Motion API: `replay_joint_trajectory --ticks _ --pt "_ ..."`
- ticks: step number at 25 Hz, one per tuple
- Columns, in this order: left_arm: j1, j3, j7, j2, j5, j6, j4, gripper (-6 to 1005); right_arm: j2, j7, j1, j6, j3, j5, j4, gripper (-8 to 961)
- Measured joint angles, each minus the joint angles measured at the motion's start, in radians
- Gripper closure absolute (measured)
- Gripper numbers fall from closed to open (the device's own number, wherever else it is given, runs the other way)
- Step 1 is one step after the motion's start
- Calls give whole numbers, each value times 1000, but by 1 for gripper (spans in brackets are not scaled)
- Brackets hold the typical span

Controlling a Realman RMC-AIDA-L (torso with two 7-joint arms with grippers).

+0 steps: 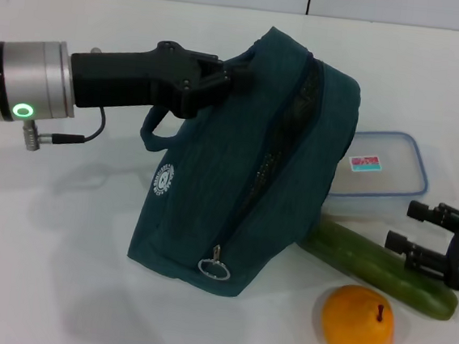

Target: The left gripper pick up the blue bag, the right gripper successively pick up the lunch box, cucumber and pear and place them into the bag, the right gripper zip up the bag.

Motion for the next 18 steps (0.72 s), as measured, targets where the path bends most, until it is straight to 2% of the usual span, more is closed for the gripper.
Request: replay_joint_trajectory --ticks 8,11,14,16,18 --pt "-1 -1 2 0 0 -2 2 955 12 1 -1 52 107 1 -1 229" --pt "-14 -1 3 1 -1 -3 1 955 24 1 -12 44 164 2 2 229" --pt "-15 -2 11 1 -1 -4 0 955 52 6 -32 -16 275 4 30 229" --pt "-19 -1 19 1 0 -4 -1 955 68 13 -34 -66 350 5 84 229" --pt "-22 0 21 0 -1 -4 -2 955 73 24 -25 -119 400 17 156 229"
